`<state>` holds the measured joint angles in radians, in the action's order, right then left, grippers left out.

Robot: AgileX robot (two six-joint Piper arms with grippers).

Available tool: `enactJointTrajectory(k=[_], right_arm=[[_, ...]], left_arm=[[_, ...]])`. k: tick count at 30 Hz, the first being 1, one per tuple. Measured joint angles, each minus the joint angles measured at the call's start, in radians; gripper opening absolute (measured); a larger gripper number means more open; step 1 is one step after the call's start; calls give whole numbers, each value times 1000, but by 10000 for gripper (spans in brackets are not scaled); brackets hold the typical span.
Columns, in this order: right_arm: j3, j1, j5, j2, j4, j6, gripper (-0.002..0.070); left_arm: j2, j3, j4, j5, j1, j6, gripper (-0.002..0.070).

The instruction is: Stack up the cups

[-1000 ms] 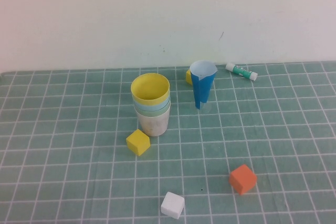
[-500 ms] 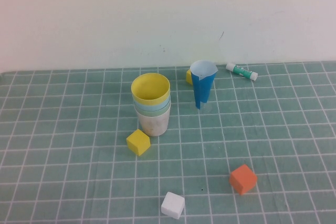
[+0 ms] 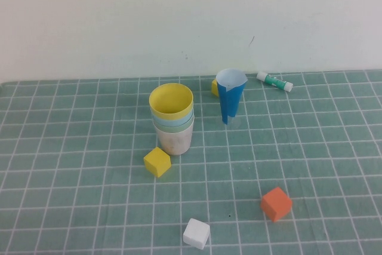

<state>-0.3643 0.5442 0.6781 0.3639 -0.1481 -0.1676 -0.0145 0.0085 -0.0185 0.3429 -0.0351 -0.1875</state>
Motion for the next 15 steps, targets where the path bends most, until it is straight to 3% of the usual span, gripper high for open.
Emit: enactJointTrajectory(k=[6,15], right_arm=[[64,-69,-64,-93,-2,-55,0],[221,-425,-196,-358,62,-59,0]], left_arm=[[0,0,1,0,0,0,-1],[0,0,1,0,0,0,-2]])
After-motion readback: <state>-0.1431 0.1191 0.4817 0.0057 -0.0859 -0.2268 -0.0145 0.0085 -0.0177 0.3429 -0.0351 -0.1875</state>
